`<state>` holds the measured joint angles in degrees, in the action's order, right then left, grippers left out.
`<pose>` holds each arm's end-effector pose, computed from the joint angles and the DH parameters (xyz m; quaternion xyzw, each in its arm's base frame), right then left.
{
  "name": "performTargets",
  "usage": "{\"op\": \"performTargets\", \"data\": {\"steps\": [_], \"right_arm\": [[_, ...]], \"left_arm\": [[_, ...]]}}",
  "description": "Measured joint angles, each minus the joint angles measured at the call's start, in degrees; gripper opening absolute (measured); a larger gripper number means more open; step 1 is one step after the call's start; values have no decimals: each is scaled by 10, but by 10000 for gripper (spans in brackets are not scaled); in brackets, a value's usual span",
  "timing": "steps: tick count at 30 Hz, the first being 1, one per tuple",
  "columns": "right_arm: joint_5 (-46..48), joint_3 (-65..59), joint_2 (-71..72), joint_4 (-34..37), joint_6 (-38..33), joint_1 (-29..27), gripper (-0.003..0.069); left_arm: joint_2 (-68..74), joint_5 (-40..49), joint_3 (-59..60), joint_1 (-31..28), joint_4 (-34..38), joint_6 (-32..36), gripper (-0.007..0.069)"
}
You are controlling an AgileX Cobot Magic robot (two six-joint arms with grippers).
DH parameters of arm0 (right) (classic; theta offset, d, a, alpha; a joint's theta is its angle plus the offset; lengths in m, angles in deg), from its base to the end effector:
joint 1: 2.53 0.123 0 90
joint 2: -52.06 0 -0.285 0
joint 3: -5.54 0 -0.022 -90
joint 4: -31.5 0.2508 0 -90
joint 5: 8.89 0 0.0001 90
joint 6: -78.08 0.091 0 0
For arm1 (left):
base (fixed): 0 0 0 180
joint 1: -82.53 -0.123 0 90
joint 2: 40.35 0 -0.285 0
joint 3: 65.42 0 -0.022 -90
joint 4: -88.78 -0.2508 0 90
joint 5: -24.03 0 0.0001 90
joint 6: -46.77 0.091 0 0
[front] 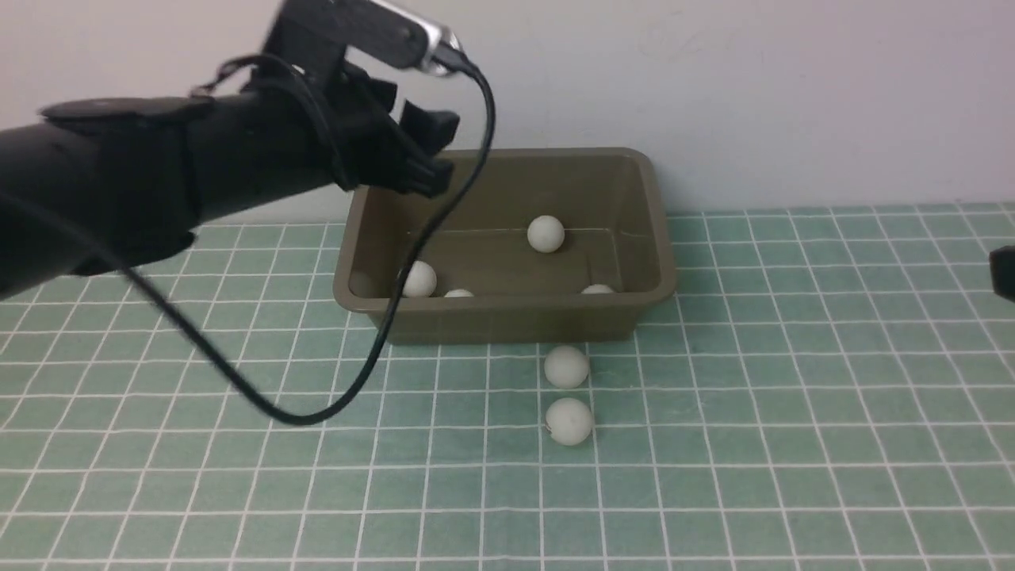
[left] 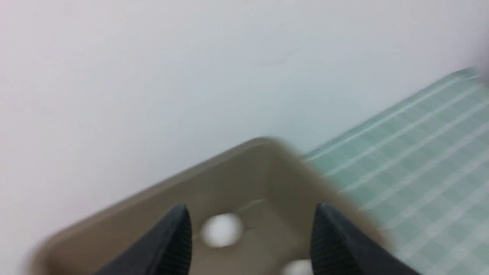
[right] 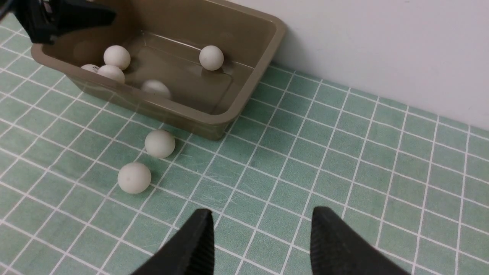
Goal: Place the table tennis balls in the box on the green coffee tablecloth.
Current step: 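Reach for and grasp a ping pong ball on the table beside the basket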
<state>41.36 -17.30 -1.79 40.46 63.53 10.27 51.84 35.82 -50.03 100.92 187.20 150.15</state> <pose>0.1374 0.0424 0.3783 -0.1935 0.8709 0.0692 0.4464 0.3190 -0.1256 0.3287 0.2194 0.7651 -0.1515 0.5861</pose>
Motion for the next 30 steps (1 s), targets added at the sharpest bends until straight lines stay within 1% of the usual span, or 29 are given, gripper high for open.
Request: {"op": "performTargets", "data": {"steps": [3, 5, 9, 11, 12, 14, 15, 16, 17, 20, 22, 23, 26, 30], "right_arm": [[-2, 0, 0, 0, 0, 0, 325], [-5, 0, 0, 0, 0, 0, 325], [-10, 0, 0, 0, 0, 0, 325], [-11, 0, 0, -1, 0, 0, 325], [-11, 0, 0, -1, 0, 0, 325], [-11, 0, 0, -1, 0, 0, 325], [-12, 0, 0, -1, 0, 0, 325], [-12, 0, 0, -1, 0, 0, 325], [-12, 0, 0, -1, 0, 0, 325], [-12, 0, 0, -1, 0, 0, 325], [-12, 0, 0, -1, 0, 0, 325], [-12, 0, 0, -1, 0, 0, 325], [-12, 0, 0, -1, 0, 0, 325], [-10, 0, 0, -1, 0, 0, 325]], "left_arm": [[-22, 52, 21, 0, -1, -33, 378], [-36, 108, 34, 0, -2, -58, 360], [-46, 272, 49, 0, -19, -112, 312], [-44, 357, 50, 0, -56, -143, 286], [-43, 390, 50, 0, -96, -172, 267], [-39, 423, 50, 1, -142, -231, 242], [-36, 425, 50, 1, -170, -255, 235], [-36, 425, 50, 1, -177, -271, 232], [-30, 418, 50, 1, -238, -326, 225], [-16, 366, 50, 13, -358, -422, 218], [-8, 331, 50, 29, -399, -468, 216], [-1, 312, 50, 47, -423, -491, 216], [19, 275, 50, 101, -432, -528, 216], [59, 184, 50, 190, -444, -551, 216]]}}
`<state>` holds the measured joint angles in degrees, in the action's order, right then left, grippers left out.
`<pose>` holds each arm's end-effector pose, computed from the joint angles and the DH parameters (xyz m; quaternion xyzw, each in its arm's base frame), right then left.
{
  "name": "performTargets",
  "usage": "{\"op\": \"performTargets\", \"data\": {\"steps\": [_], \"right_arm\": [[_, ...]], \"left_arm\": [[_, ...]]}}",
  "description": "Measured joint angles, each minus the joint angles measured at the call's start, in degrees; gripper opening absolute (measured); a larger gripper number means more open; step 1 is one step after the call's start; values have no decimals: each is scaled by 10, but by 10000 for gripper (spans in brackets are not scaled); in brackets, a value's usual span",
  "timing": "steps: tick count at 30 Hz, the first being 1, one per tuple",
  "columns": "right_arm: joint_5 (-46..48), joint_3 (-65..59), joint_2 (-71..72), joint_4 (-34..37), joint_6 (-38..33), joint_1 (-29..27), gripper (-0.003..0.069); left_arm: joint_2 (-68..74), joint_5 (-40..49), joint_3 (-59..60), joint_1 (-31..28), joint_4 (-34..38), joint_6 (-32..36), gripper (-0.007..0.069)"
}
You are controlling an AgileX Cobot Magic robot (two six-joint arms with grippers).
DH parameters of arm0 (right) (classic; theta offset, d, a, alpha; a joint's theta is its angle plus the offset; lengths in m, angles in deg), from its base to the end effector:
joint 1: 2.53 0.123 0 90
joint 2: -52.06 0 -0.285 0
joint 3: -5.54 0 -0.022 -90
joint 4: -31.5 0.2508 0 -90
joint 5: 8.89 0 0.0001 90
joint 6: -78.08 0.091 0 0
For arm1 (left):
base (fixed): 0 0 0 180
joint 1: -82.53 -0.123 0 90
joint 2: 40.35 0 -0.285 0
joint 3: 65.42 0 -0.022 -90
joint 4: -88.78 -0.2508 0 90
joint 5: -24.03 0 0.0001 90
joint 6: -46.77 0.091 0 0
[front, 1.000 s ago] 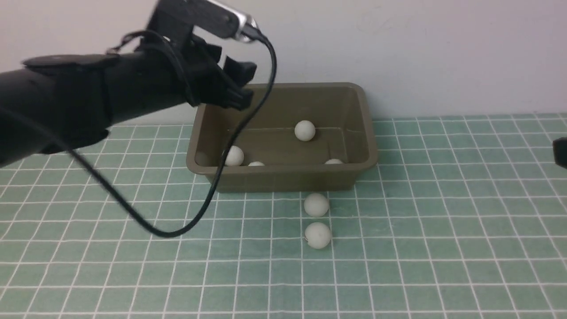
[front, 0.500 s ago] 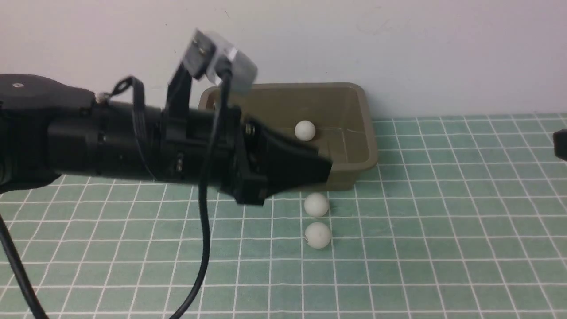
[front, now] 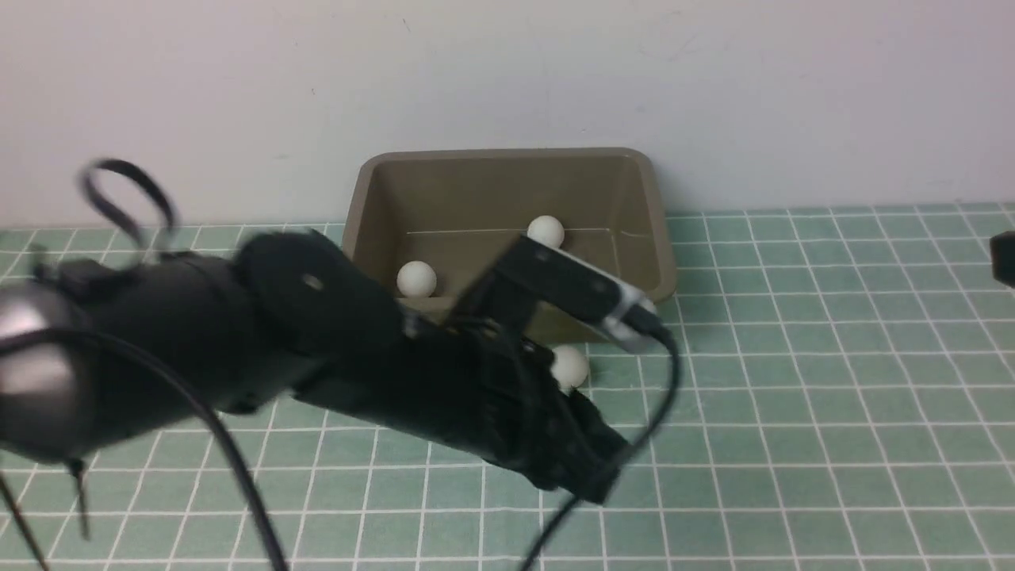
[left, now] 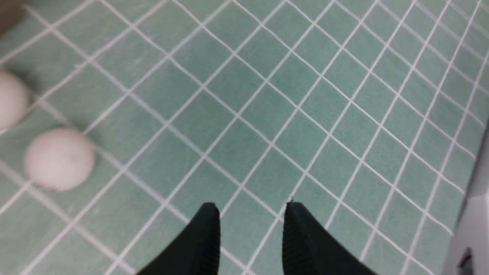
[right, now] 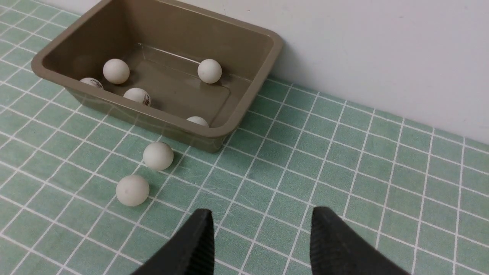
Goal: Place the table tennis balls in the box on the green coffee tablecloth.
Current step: 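Reach for and grasp a ping pong ball on the table beside the basket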
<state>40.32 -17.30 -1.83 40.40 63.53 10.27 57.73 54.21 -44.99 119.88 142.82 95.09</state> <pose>0.1386 0.0424 0.3795 -0.1920 0.8673 0.0684 0.4542 0.2376 -0.2280 0.2436 0.3511 0.8442 -0.3014 0.2704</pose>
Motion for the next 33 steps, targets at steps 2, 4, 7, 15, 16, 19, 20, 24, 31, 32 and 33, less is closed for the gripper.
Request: {"op": "performTargets", "data": {"steps": [2, 4, 7, 15, 16, 19, 20, 24, 31, 32, 33], "right_arm": [[3, 0, 0, 1, 0, 0, 325], [9, 0, 0, 1, 0, 0, 325], [17, 0, 0, 1, 0, 0, 325], [24, 0, 0, 1, 0, 0, 325], [24, 0, 0, 2, 0, 0, 325], [25, 0, 0, 3, 0, 0, 325], [25, 0, 0, 3, 0, 0, 325], [30, 0, 0, 8, 0, 0, 325], [45, 0, 0, 12, 0, 0, 325], [46, 0, 0, 12, 0, 0, 325], [46, 0, 0, 12, 0, 0, 325]], "left_arm": [[16, -38, 0, 20, -1, -13, 216], [29, -66, 0, 29, -1, -25, 216], [51, -104, 0, 31, -1, -43, 216], [115, -233, 0, 28, 5, -35, 227], [122, -247, 0, 28, 6, -29, 238], [142, -275, 0, 28, 7, -2, 291], [148, -284, 0, 28, 8, 9, 314], [171, -334, 0, 28, 12, 36, 421], [174, -364, 0, 28, 20, 40, 461], [174, -359, 0, 28, 22, 40, 461], [174, -356, 0, 28, 23, 40, 461]]}}
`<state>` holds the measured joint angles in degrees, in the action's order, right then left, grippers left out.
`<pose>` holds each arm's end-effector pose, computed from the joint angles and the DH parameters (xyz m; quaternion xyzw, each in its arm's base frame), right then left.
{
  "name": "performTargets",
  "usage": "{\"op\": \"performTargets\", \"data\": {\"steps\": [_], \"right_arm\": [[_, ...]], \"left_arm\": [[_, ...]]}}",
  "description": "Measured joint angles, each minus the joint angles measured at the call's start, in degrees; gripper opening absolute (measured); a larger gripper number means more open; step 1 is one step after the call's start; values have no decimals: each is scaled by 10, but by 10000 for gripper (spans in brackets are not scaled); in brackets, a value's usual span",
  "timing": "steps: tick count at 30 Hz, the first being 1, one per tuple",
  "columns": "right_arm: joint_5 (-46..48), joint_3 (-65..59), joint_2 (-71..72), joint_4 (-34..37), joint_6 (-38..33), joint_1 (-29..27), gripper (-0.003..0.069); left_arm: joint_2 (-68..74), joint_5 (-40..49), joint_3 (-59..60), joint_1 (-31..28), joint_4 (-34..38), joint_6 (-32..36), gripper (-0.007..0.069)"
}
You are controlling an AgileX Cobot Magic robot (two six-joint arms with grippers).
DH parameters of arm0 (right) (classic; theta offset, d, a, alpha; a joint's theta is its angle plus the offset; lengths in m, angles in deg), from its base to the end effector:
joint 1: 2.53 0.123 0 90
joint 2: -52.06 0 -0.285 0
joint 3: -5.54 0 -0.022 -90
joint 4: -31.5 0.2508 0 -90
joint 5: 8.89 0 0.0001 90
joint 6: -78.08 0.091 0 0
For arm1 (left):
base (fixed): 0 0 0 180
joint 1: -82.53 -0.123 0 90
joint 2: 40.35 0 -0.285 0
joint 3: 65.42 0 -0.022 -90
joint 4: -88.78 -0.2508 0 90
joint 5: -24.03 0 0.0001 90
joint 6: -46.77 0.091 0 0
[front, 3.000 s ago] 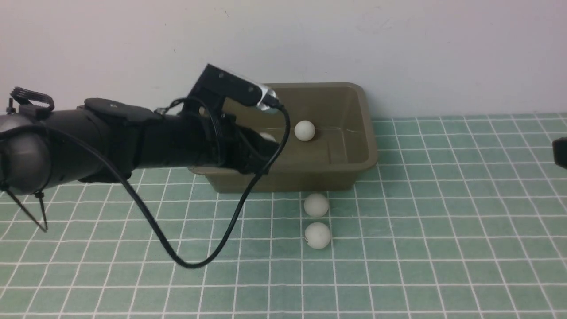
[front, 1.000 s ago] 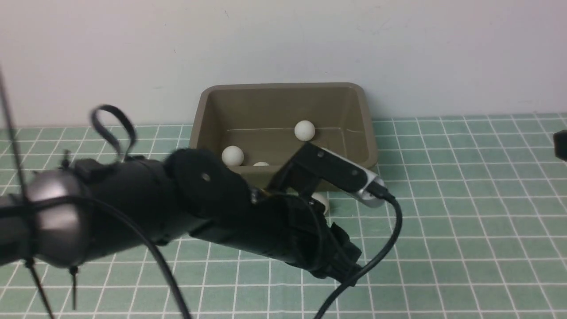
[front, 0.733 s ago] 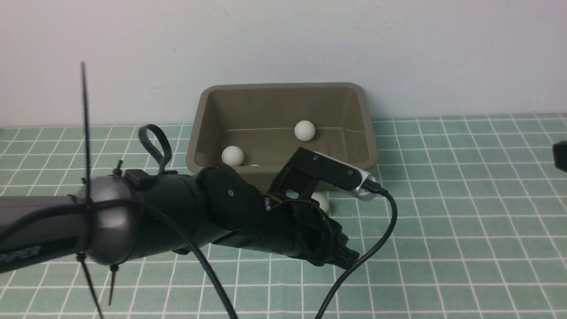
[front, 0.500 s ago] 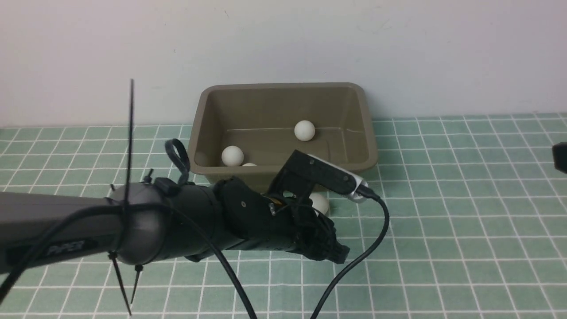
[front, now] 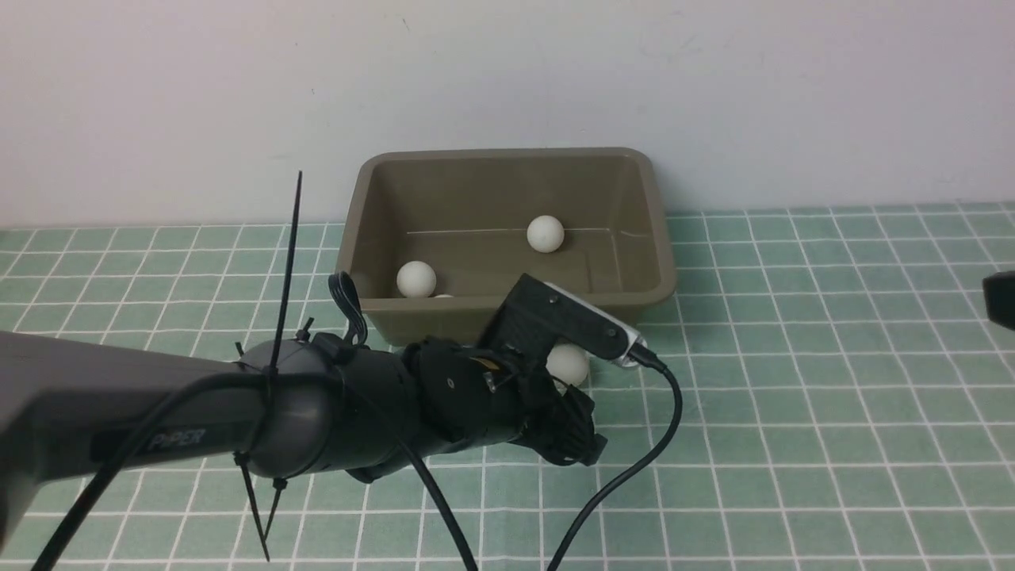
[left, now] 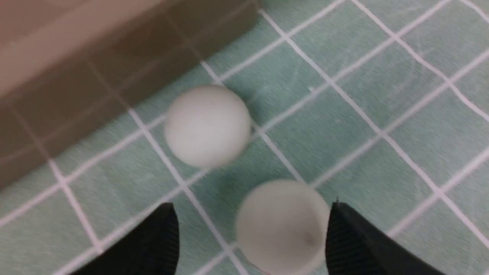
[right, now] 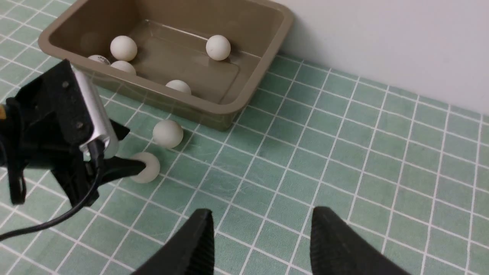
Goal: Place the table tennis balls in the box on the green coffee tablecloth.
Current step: 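Reach for and grasp a ping pong ball on the table beside the basket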
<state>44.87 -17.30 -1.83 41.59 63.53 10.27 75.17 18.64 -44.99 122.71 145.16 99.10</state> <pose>0.1336 0.0436 0.3742 -0.1968 0.8831 0.0798 0.4184 0.2944 -0.2394 0.1534 0.2702 0.8756 -0.1165 0.3831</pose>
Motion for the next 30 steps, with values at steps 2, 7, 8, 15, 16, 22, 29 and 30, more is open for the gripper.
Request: {"op": "performTargets", "data": {"steps": [2, 7, 8, 15, 16, 22, 29, 30], "right_arm": [[0, 0, 0, 0, 0, 0, 325], [0, 0, 0, 0, 0, 0, 325], [0, 0, 0, 0, 0, 0, 325], [0, 0, 0, 1, 0, 0, 325], [0, 0, 0, 1, 0, 0, 325], [0, 0, 0, 2, 0, 0, 325], [0, 0, 0, 2, 0, 0, 325], [0, 0, 0, 2, 0, 0, 325]], "left_arm": [[0, 23, 0, 0, 4, 0, 461], [1, 32, -2, 0, 12, 0, 461], [1, 32, -5, 0, 15, 0, 461], [23, 37, -27, 0, 19, 0, 461], [29, 37, -29, 0, 19, 0, 461], [64, 39, -36, 0, 19, 0, 461], [66, 35, -38, 0, 20, 5, 346], [65, 38, -38, 0, 20, 6, 349]]}}
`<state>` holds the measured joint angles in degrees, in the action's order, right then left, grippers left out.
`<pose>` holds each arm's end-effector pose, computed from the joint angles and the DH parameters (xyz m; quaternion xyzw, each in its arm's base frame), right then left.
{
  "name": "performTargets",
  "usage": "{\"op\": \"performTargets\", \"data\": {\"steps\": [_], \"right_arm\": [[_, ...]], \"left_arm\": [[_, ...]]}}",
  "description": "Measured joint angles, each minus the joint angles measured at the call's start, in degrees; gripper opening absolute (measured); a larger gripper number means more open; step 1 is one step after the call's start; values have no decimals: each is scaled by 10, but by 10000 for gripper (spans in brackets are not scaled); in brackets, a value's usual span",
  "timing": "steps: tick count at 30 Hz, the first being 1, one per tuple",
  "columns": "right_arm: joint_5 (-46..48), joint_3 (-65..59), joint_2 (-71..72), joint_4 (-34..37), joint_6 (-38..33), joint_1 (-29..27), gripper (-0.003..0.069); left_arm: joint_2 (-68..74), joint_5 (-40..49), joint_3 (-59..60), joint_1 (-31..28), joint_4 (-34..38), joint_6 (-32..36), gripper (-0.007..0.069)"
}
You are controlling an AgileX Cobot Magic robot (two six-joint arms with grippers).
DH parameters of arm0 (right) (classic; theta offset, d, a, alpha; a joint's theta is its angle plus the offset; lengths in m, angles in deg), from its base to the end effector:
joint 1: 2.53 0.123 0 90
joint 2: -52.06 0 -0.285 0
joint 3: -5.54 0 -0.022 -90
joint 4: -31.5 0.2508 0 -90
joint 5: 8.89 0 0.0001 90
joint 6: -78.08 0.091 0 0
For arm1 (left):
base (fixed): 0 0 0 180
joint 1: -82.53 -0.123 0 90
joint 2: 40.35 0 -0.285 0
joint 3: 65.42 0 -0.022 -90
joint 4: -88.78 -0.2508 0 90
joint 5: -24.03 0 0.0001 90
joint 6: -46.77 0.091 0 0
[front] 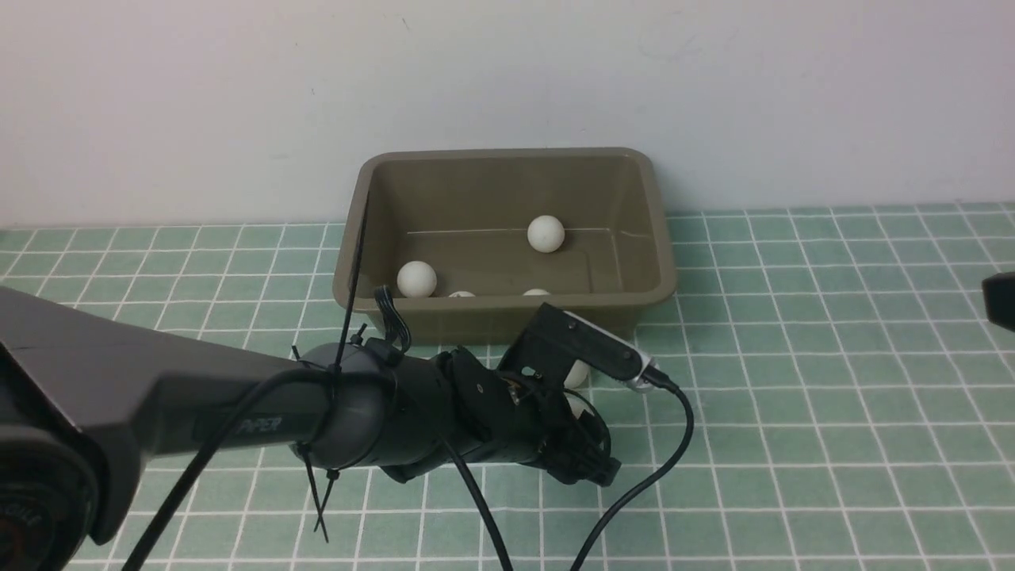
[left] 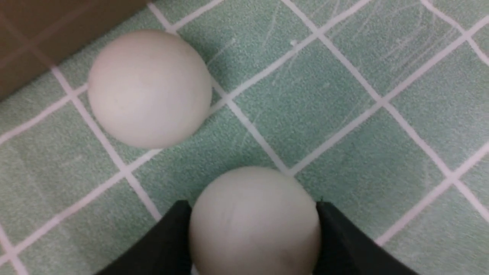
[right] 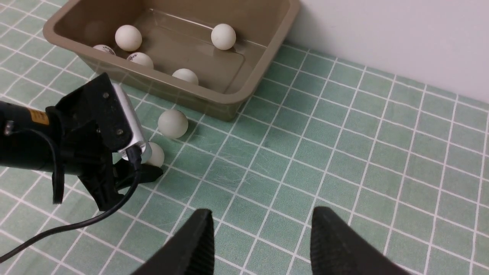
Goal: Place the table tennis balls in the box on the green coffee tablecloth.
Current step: 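Reach for and grasp a ping pong ball on the table beside the basket, then drop the ball into the bin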
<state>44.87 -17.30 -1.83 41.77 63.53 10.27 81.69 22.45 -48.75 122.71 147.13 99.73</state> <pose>0.1336 0.0438 0.3742 -0.1965 0.8830 0.0813 0.4183 0.3025 -0.2528 0.1231 0.2750 0.8917 -0.1290 0.3355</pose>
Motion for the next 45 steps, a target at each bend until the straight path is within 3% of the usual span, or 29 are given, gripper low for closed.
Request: {"op": "performTargets", "data": {"steps": [9, 16, 21, 23, 33, 41, 45], "right_arm": [[-1, 0, 0, -1, 0, 0, 325], [-1, 0, 0, -1, -1, 0, 325], [9, 0, 0, -1, -1, 0, 325], [9, 0, 0, -1, -1, 0, 325], [9, 0, 0, -1, -1, 0, 325], [8, 0, 0, -1, -1, 0, 325], [8, 0, 0, -1, -1, 0, 325]], "left_arm": [[-110, 61, -1, 0, -1, 12, 353], [-169, -76, -2, -6, 0, 143, 353], [-157, -112, -7, -60, 3, 160, 353], [-140, -104, -22, -106, 3, 153, 353], [-71, 6, -106, -191, 1, 147, 353], [-3, 123, -184, -217, -1, 157, 359], [11, 148, -202, -218, 10, 159, 436]]}}
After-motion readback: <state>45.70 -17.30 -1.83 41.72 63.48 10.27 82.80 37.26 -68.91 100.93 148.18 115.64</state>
